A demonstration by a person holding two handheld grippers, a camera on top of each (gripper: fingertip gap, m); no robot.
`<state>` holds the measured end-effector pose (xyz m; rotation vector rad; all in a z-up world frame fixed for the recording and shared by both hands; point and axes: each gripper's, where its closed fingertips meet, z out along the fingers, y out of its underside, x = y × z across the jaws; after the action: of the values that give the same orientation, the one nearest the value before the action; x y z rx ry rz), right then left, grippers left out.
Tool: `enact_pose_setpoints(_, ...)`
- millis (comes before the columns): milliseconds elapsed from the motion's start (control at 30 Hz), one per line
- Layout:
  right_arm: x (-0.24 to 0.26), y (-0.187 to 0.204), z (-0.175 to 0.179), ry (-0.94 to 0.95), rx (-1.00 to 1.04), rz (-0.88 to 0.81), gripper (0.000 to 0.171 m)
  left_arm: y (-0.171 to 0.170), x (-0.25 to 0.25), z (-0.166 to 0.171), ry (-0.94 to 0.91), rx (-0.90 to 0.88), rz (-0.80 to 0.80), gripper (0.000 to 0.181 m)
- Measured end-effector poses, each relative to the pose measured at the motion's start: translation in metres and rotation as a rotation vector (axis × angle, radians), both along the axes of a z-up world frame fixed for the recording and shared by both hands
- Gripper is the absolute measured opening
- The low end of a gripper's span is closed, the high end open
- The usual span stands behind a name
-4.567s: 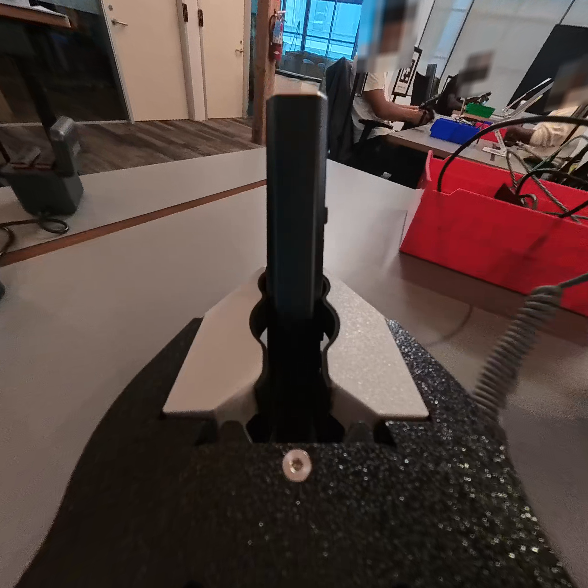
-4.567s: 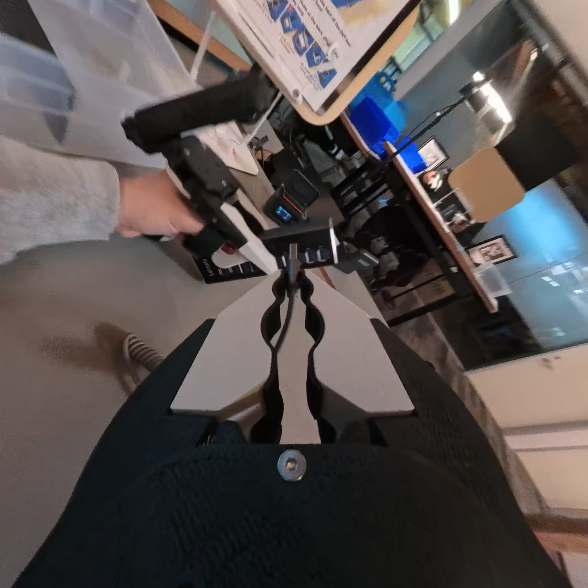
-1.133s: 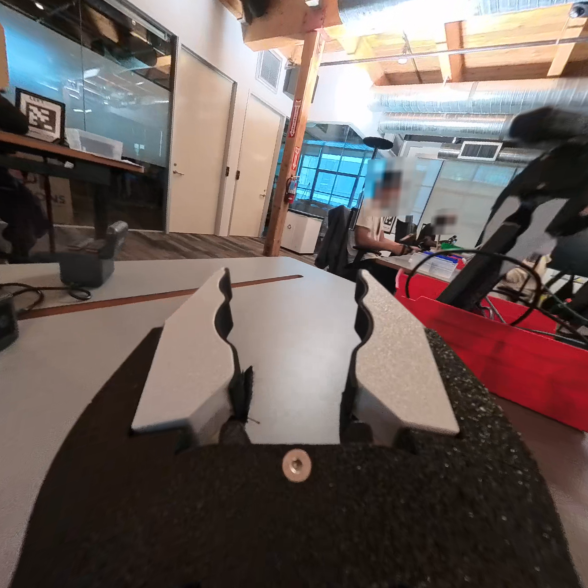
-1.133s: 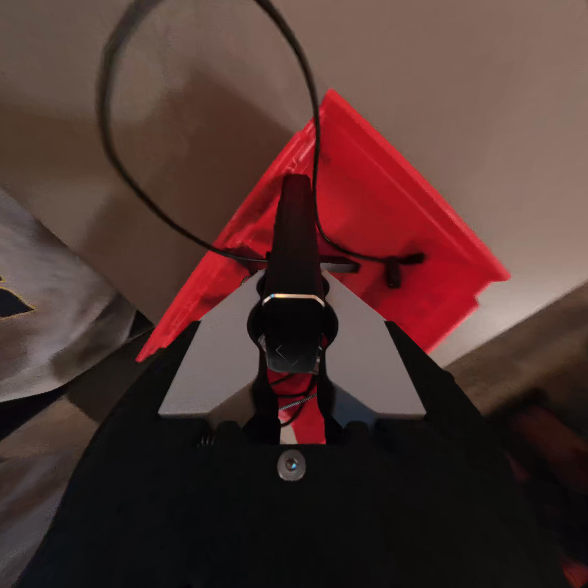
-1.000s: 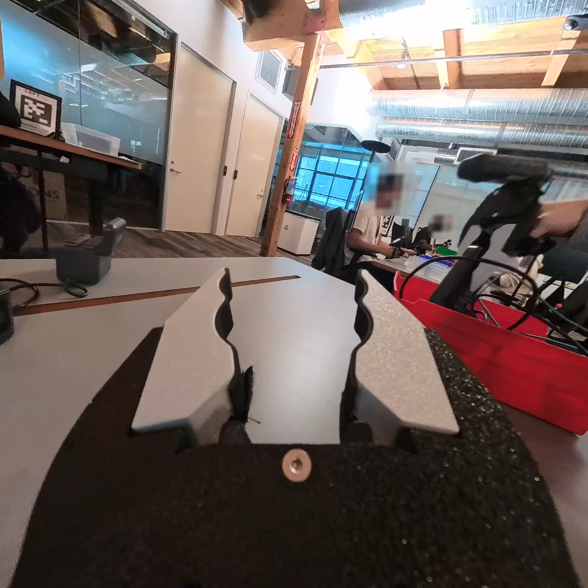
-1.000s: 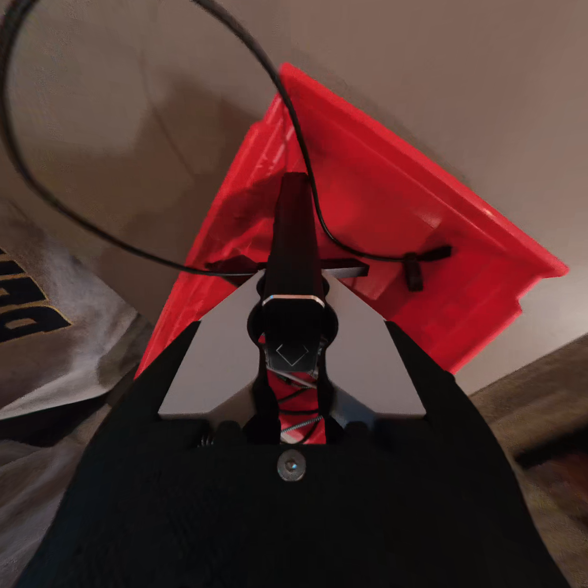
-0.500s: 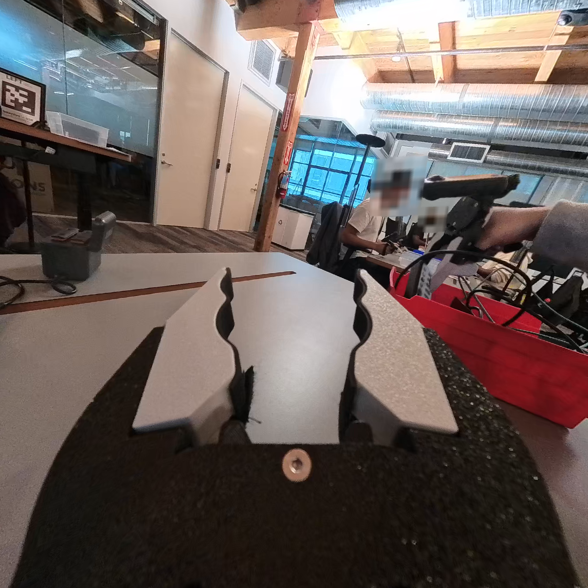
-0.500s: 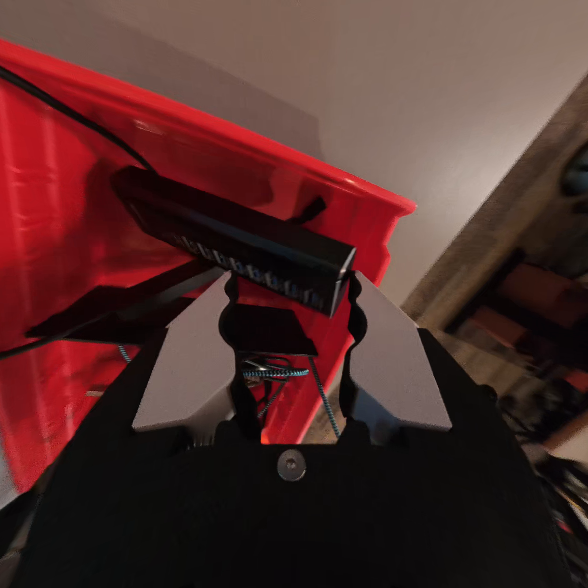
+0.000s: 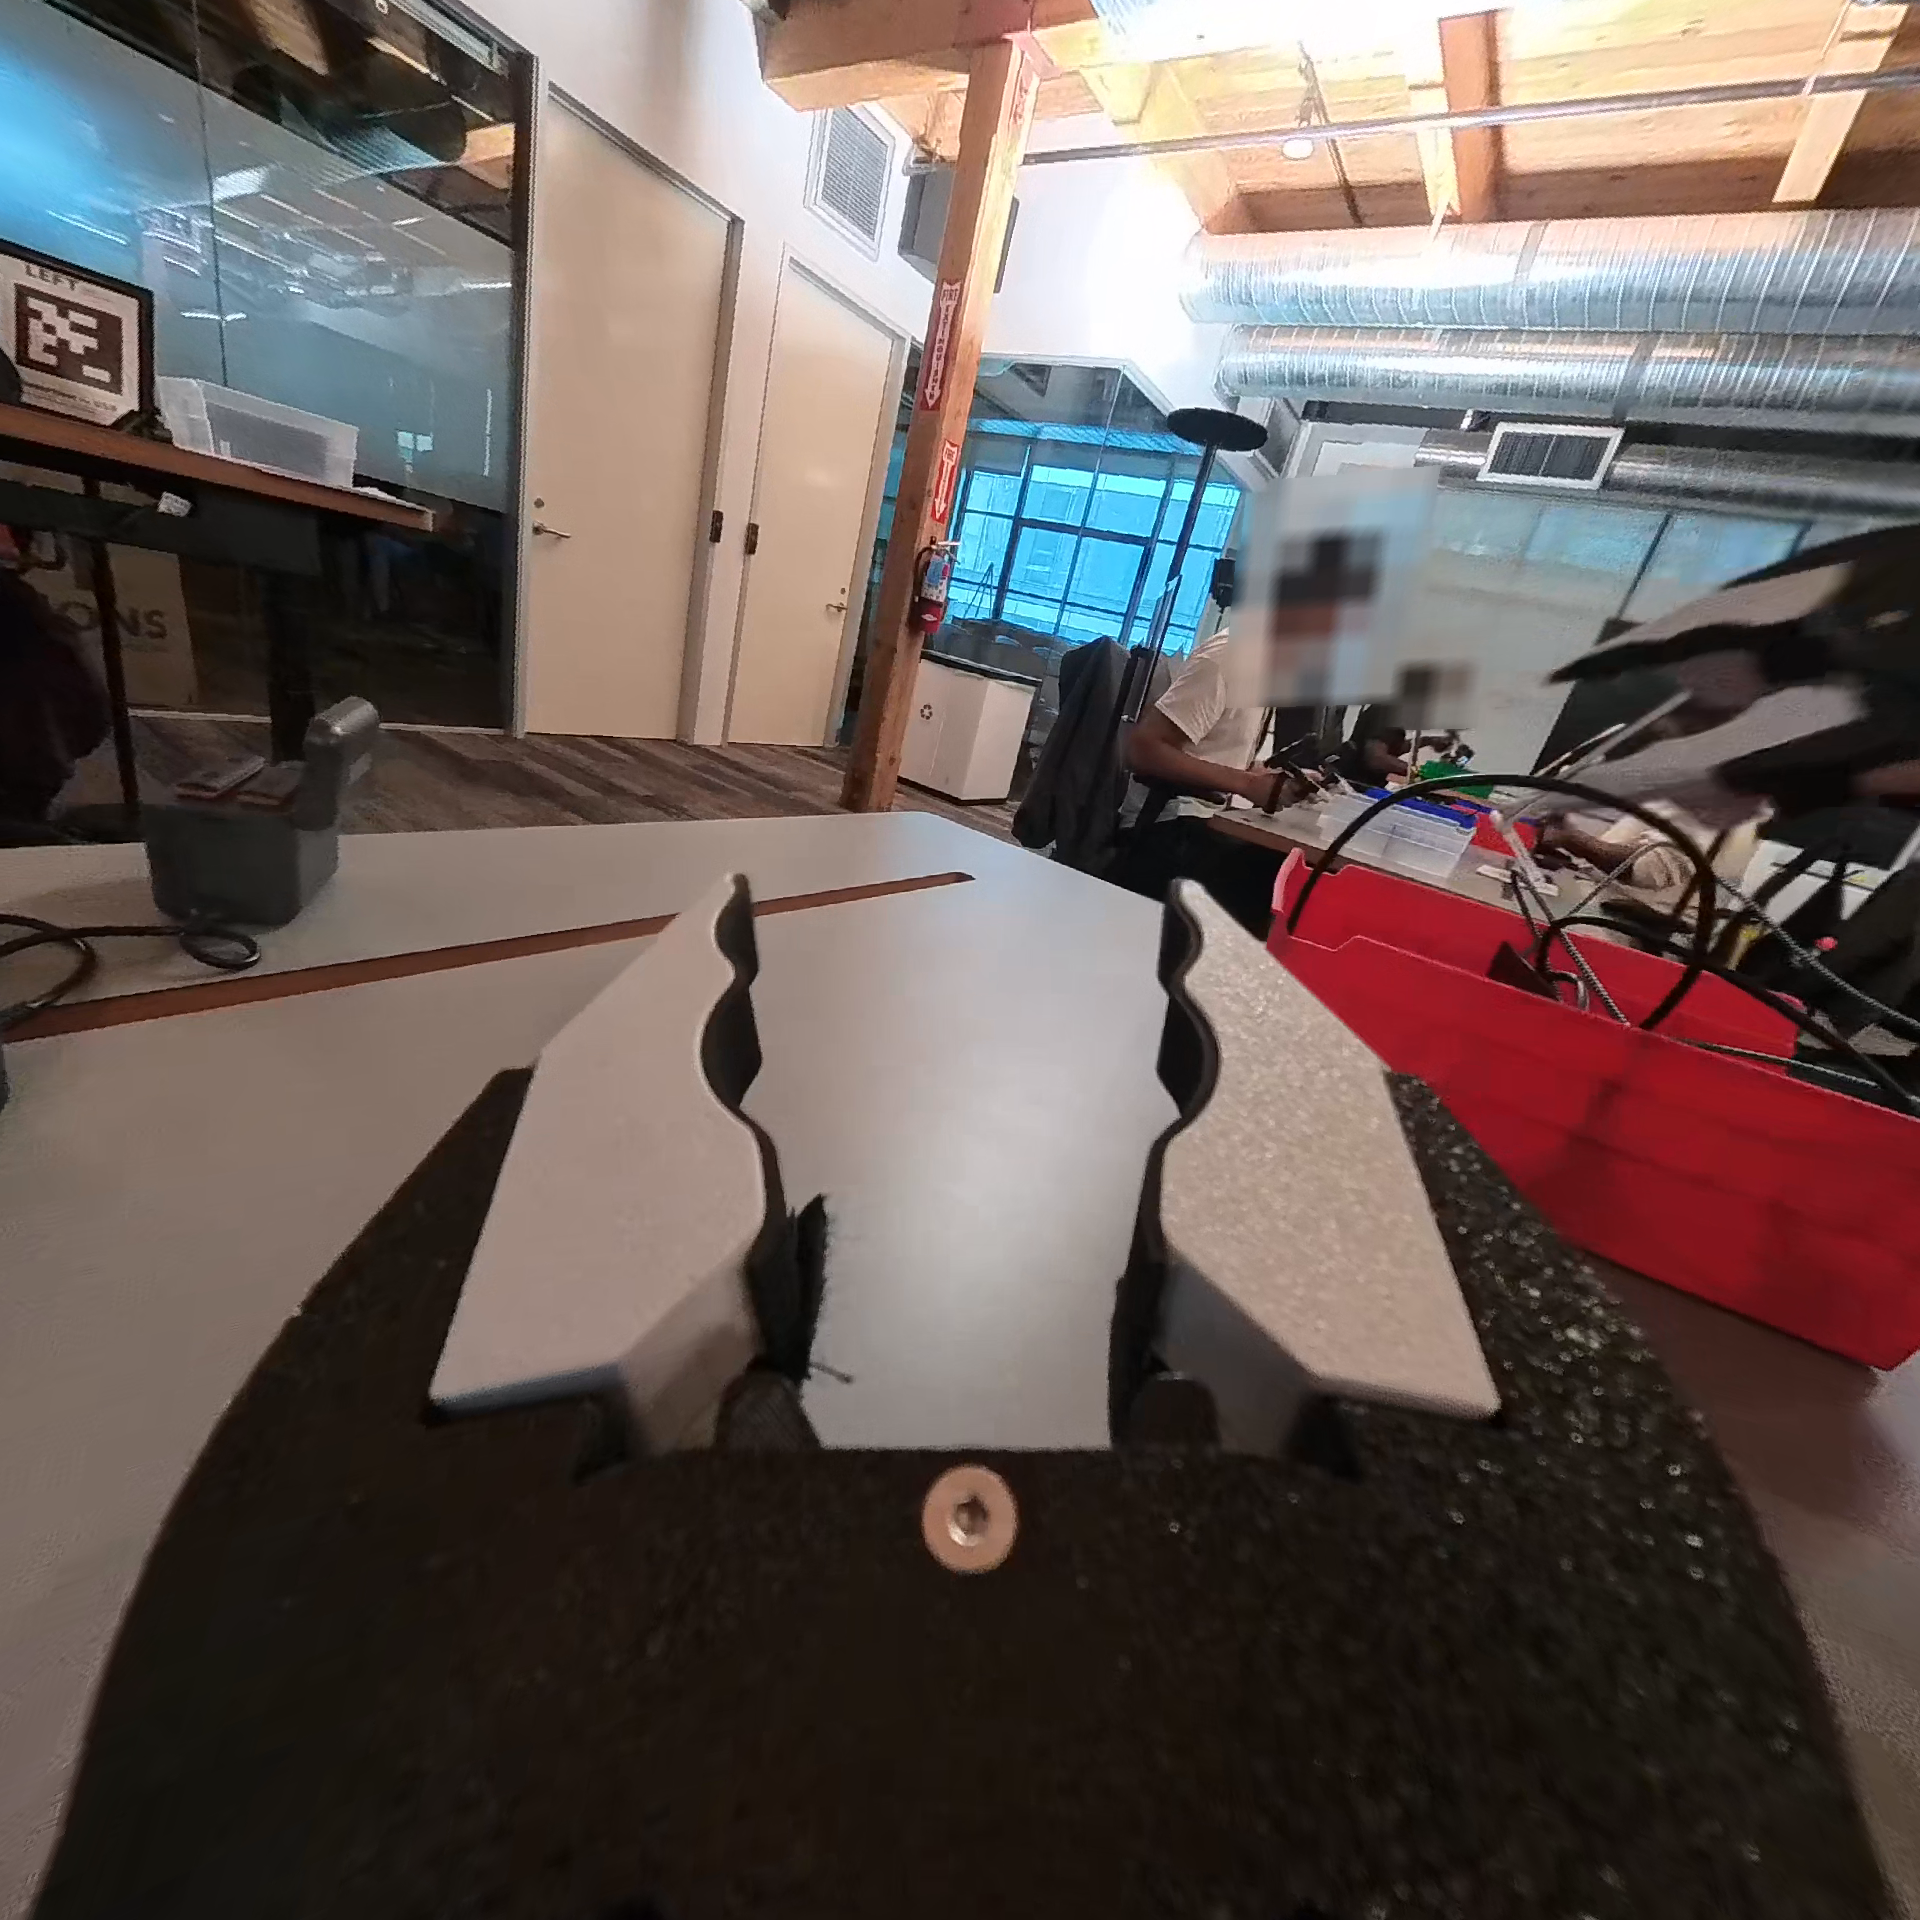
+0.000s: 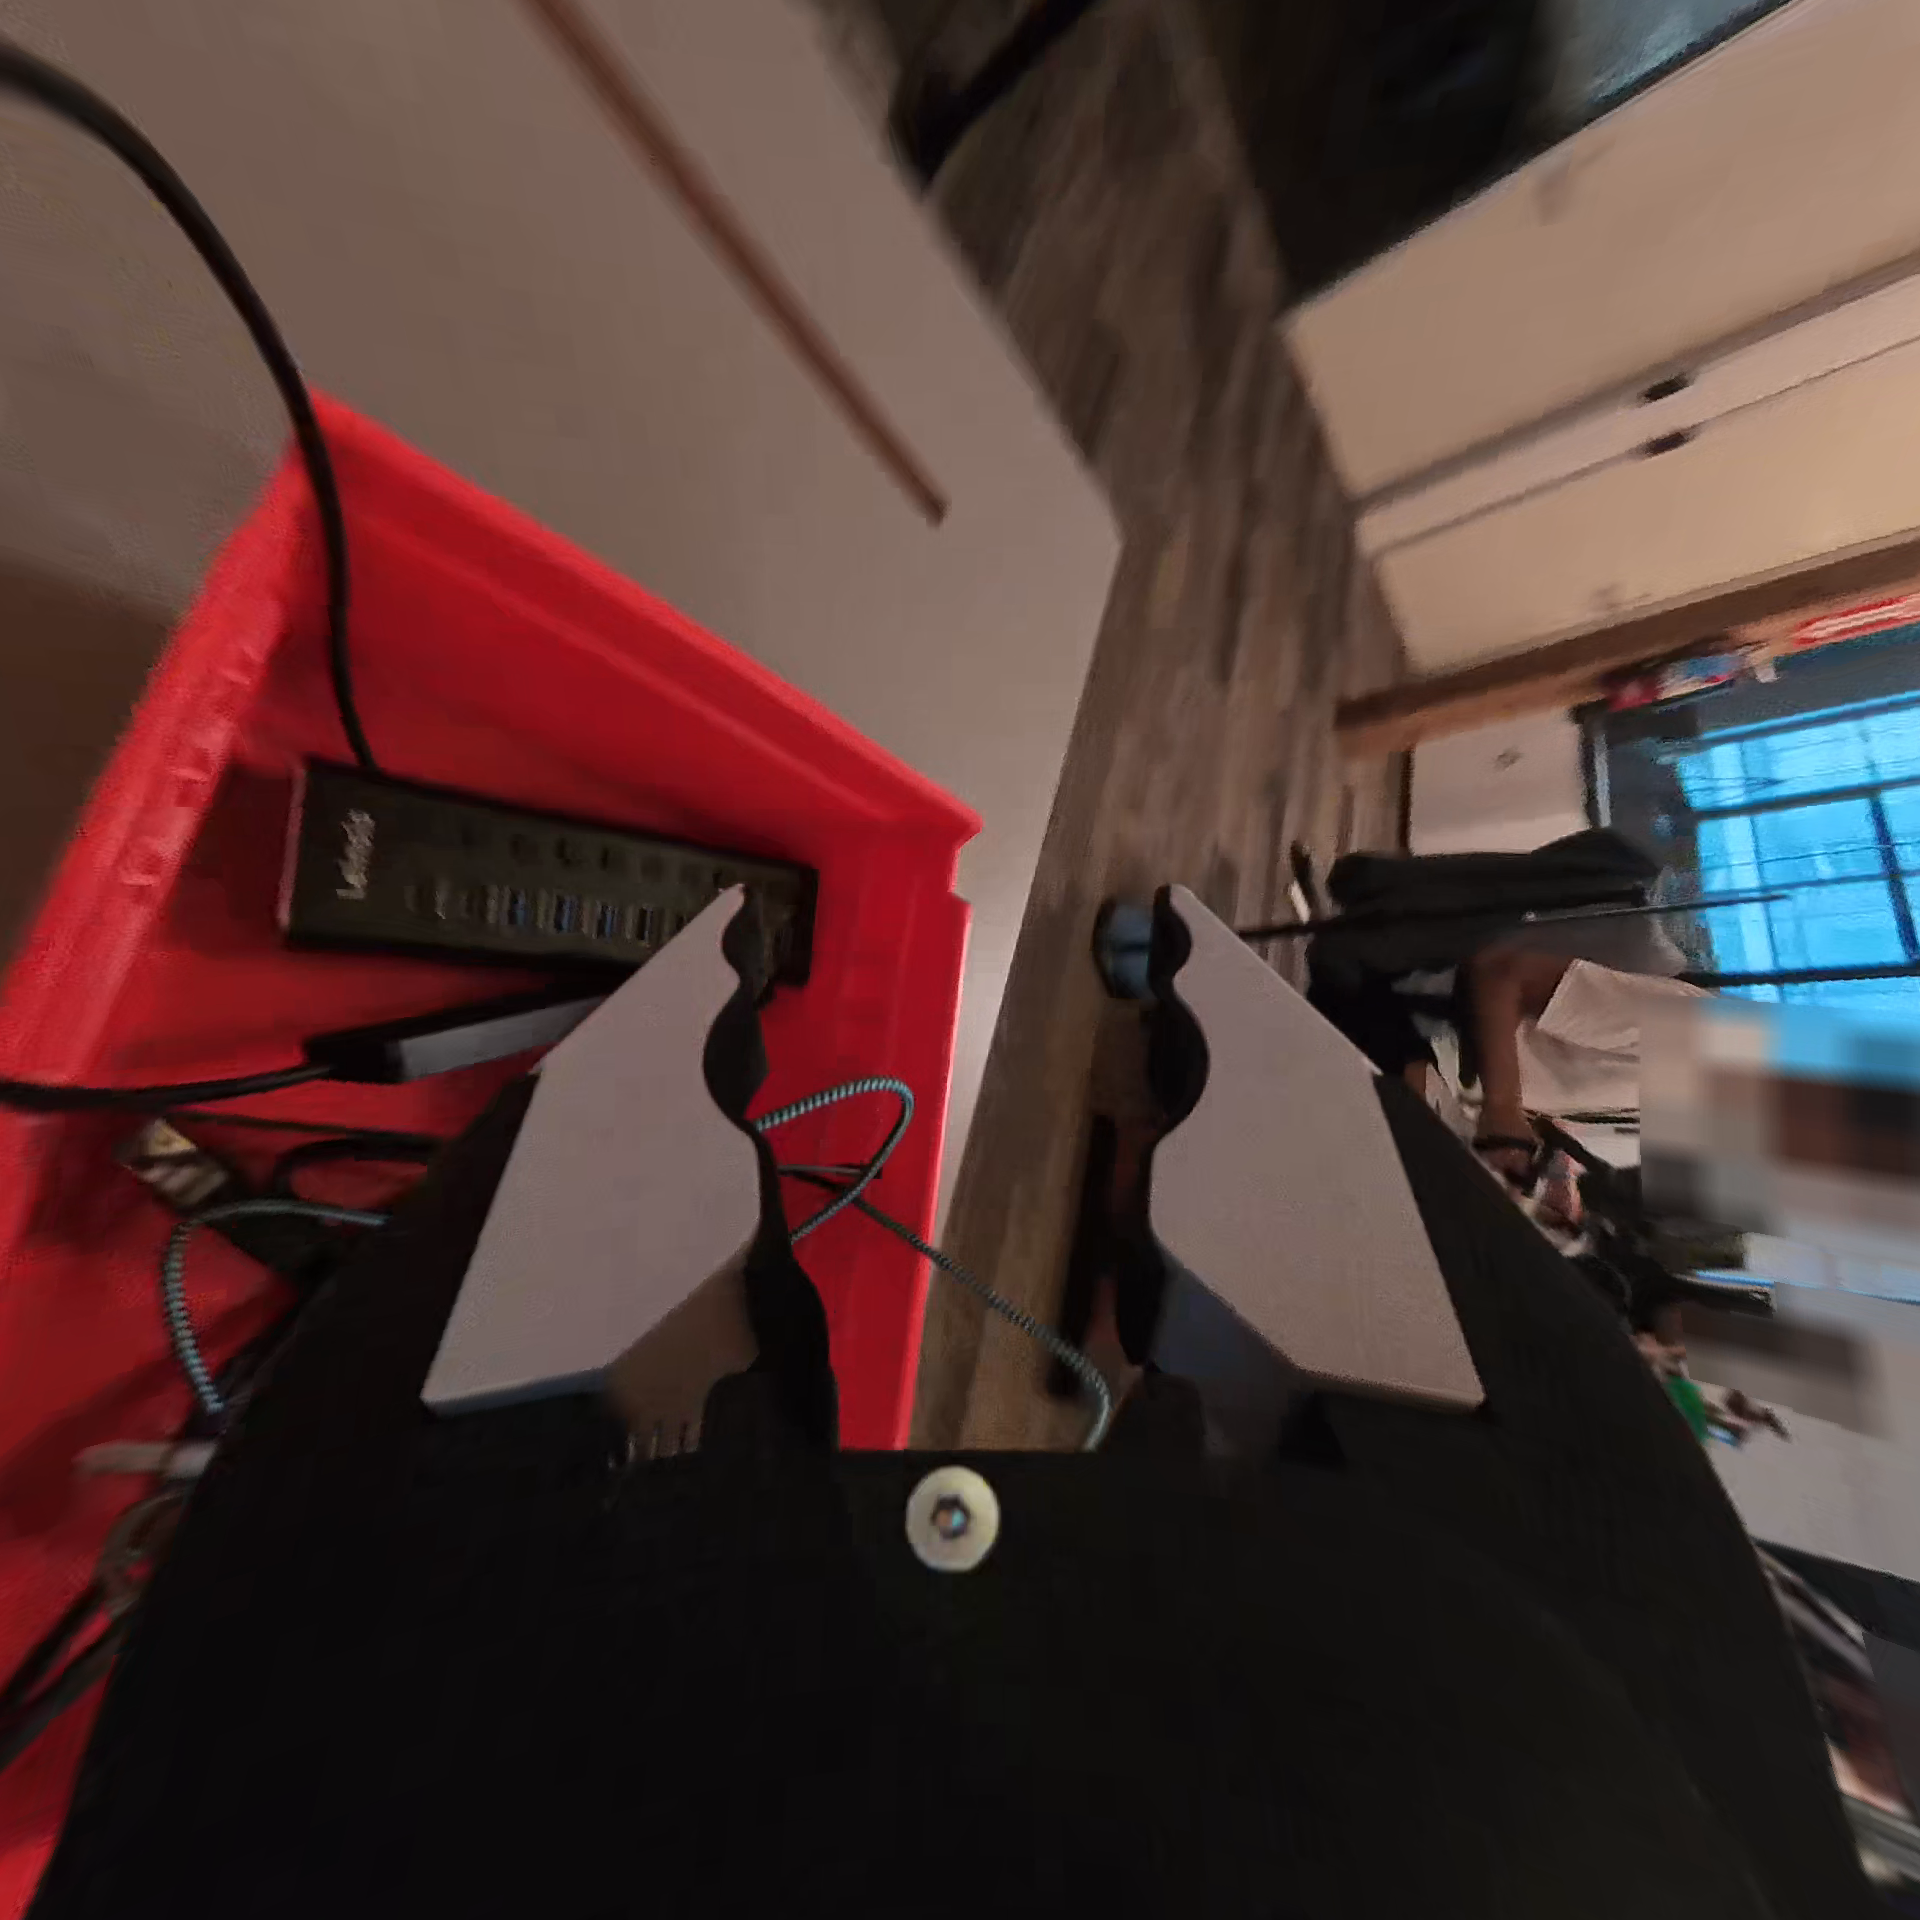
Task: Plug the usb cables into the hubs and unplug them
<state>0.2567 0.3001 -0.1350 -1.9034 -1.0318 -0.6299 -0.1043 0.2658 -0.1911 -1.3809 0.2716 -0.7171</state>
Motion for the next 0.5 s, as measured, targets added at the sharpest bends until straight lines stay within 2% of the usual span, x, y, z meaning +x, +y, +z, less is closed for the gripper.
enact_pose_setpoints(67, 0.01, -0.033, 0.023, 0.125, 0.147, 0.004, 0.074, 0.001, 0.001, -0.001, 0.023, 0.0, 0.015, 0.077)
enact_pose_setpoints(133, 0.033, -0.068, 0.03, 0.259, 0.221, -0.036, 0.07, 0.0, 0.004, -0.004, 0.053, -0.018, 0.02, 0.073)
enact_pose_setpoints(200, 0.065, -0.099, 0.024, 0.374, 0.273, -0.097, 0.069, -0.004, 0.01, -0.003, 0.074, -0.056, -0.004, 0.061)
enact_pose_setpoints(300, 0.117, -0.133, -0.001, 0.515, 0.33, -0.185, 0.063, -0.013, 0.005, 0.015, 0.101, 0.005, 0.062, 0.054)
enact_pose_setpoints(400, 0.147, -0.14, -0.033, 0.677, 0.3, -0.225, 0.06, -0.026, 0.005, 0.042, 0.174, 0.091, 0.117, 0.053)
enact_pose_setpoints(500, 0.17, -0.132, -0.062, 0.701, 0.221, -0.266, 0.059, -0.053, 0.009, 0.064, 0.21, 0.125, 0.137, 0.053)
